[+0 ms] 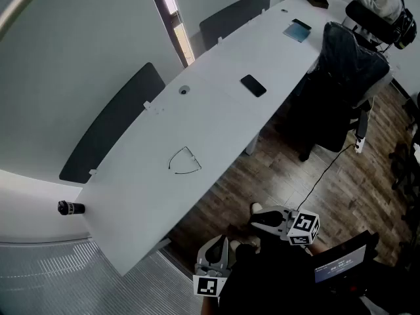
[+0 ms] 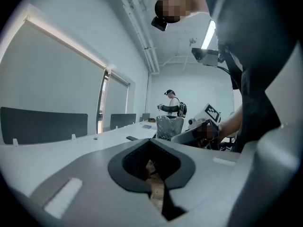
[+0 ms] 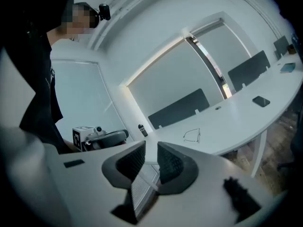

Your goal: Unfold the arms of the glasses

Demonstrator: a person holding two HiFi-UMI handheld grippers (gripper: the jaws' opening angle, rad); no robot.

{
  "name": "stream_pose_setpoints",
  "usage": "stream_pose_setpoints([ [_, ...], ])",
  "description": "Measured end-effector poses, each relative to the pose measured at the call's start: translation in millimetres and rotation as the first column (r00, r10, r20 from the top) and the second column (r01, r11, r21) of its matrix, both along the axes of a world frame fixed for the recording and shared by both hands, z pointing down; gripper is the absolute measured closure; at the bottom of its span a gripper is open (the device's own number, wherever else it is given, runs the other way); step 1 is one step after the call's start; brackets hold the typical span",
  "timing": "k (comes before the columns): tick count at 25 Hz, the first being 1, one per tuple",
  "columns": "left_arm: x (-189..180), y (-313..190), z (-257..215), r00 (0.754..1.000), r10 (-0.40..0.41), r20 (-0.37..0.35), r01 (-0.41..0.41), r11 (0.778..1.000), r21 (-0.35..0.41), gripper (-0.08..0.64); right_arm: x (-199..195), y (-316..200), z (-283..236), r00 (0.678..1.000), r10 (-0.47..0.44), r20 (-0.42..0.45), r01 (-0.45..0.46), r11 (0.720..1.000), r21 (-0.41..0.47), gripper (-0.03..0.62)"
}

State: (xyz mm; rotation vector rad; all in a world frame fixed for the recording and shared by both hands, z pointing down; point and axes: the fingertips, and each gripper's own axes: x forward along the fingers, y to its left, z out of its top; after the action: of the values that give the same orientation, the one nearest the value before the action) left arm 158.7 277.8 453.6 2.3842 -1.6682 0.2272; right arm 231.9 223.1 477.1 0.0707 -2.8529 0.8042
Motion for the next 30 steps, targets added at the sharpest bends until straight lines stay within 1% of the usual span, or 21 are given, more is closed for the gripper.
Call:
stream_pose_setpoints([
  [5, 17, -58, 10, 1.000, -0.017, 0.001, 0.017, 1.000, -0.006, 0.557, 9, -66, 14, 0.999, -0.037, -0.002, 0.037, 0.999, -0.018, 0.509],
  [8, 26, -75, 6, 1.000, -0.021, -0.023, 0.021, 1.000, -0.003, 0.557, 10, -93, 20, 0.997, -0.077, -0.001, 0.077, 0.996, -0.042, 0.509],
  [10, 25, -84, 4, 0.999, -0.029, -0.031, 0.030, 1.000, 0.006, 0.557, 6, -112, 21, 0.995, -0.098, 0.001, 0.098, 0.994, -0.050, 0.509],
  [12, 19, -93, 2, 0.998, -0.055, -0.021, 0.056, 0.998, 0.015, 0.557, -1, -130, 21, 0.994, -0.107, 0.008, 0.107, 0.993, -0.057, 0.509],
  [14, 13, -96, 2, 0.997, -0.073, 0.009, 0.073, 0.997, 0.004, 0.557, -9, -141, 21, 0.993, -0.114, 0.016, 0.115, 0.991, -0.067, 0.509],
  [16, 2, -100, 3, 0.996, -0.084, 0.023, 0.084, 0.996, -0.011, 0.557, -19, -151, 21, 0.992, -0.124, 0.015, 0.124, 0.990, -0.070, 0.509],
  [19, -20, -114, 0, 0.994, -0.106, -0.001, 0.106, 0.994, 0.011, 0.557, -37, -167, 28, 0.992, -0.123, -0.009, 0.122, 0.990, -0.069, 0.509],
  [21, -34, -126, 3, 0.994, -0.106, -0.005, 0.106, 0.994, 0.016, 0.557, -49, -176, 34, 0.992, -0.123, -0.025, 0.120, 0.990, -0.070, 0.509],
  [23, -47, -139, 8, 0.997, -0.077, 0.005, 0.077, 0.997, 0.014, 0.557, -59, -185, 35, 0.993, -0.111, -0.040, 0.108, 0.992, -0.065, 0.509],
  [25, -61, -156, 11, 0.999, -0.029, 0.023, 0.029, 1.000, 0.009, 0.555, -70, -197, 33, 0.994, -0.093, -0.063, 0.091, 0.995, -0.035, 0.509],
  [28, -90, -182, 1, 0.998, 0.021, 0.051, -0.024, 0.998, 0.058, 0.554, -90, -210, 26, 0.993, -0.078, -0.084, 0.077, 0.997, -0.010, 0.509],
  [30, -114, -197, -6, 0.998, 0.021, 0.053, -0.026, 0.995, 0.098, 0.554, -105, -217, 23, 0.992, -0.078, -0.098, 0.080, 0.997, 0.008, 0.509],
])
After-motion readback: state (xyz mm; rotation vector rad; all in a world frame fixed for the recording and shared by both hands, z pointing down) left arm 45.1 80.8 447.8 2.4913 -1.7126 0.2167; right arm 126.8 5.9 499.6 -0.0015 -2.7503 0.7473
